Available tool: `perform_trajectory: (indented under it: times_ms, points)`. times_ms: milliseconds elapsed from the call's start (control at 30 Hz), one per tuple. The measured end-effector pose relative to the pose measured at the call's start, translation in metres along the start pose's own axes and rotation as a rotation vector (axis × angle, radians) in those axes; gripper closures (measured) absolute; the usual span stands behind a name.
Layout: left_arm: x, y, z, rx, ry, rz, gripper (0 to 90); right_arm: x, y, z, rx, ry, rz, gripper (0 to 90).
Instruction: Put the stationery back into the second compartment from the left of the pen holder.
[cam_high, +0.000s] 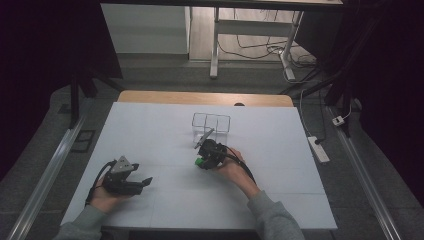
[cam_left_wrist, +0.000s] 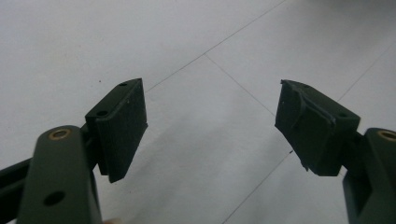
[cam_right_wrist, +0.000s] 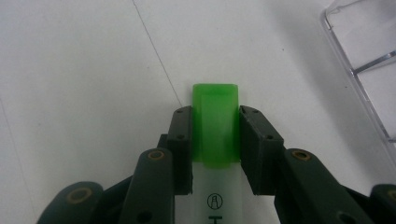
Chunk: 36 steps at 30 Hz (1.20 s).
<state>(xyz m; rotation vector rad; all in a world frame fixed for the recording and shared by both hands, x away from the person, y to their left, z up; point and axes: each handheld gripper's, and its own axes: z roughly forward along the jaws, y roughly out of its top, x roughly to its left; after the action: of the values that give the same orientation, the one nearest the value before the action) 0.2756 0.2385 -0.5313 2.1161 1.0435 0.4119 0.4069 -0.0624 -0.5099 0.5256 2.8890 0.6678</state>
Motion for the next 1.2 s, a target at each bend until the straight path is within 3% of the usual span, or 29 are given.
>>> perform_trajectory:
  times_ms: [267,600,900,1200]
  points:
    - [0.0,0.0,-0.001,-0.004,0.0,-0.004,24.8,-0.001,0.0,-0.007,-0.051,-0.009,0.014,66.7]
    - [0.0,0.0,0.0,-0.002,0.001,-0.002,24.7,-0.007,-0.002,-0.03,-0.177,-0.019,0.047,66.6]
    - [0.0,0.0,0.0,-0.001,0.0,0.001,24.7,-0.007,0.0,-0.051,-0.251,-0.002,0.084,66.6]
    - [0.0,0.0,0.0,0.0,0.0,0.001,24.7,-0.01,-0.001,-0.06,-0.307,-0.012,0.092,66.6]
